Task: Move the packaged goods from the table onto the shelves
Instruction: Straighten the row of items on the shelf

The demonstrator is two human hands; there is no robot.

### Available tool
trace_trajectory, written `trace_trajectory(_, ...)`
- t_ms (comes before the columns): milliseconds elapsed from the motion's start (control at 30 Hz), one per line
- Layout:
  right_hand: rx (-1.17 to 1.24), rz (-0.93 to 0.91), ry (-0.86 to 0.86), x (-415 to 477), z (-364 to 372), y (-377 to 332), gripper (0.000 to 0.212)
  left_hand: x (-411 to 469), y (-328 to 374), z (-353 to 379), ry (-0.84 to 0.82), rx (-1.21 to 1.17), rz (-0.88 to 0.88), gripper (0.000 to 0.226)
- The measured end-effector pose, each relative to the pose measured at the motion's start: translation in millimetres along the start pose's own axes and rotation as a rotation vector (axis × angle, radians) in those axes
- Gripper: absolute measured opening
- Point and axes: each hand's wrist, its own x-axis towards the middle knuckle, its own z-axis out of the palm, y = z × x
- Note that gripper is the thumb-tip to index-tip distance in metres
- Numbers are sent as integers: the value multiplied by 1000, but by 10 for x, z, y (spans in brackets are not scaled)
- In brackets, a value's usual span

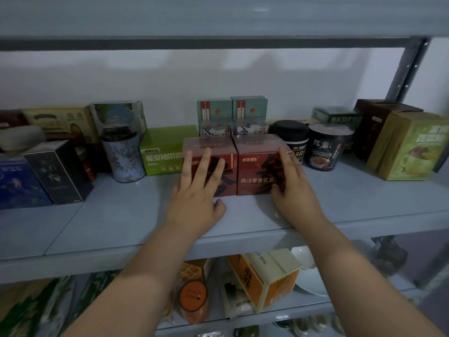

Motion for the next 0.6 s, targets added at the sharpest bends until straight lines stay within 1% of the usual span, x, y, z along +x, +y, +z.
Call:
trace_trajectory(67,-45,25,5,-10,-19,-44,90,-7,-15,-4,0,-7,34,85)
trace_trajectory(167,-124,58,74,-144,-67,-142,87,-46,-50,-38,98,-13,134,81)
trace_trajectory(233,-228,53,81,-388,-106,-240,82,-121,-50,-82,157,-80,236,79)
trace_trajectory(300,-328,52,61,-737,-116,-379,77,-272,5,-84,200,-132,380,78)
trace_trajectory(367,-408,51,91,-1157,-124,-523,73,-506,113,-61,178,-188,540,79)
trace_trajectory(433,-504,85,107,-1596,-163,-636,73,-734,252,-16,128,-256,643,80)
trace_trajectory(533,-650,235,74,-2374,-245,-725,70,-1119,508,187,37,-354,745,76)
trace_trajectory(600,-718,343,50,-2920,-329,-787,68,-1389,713,328,-46,-448,855,77)
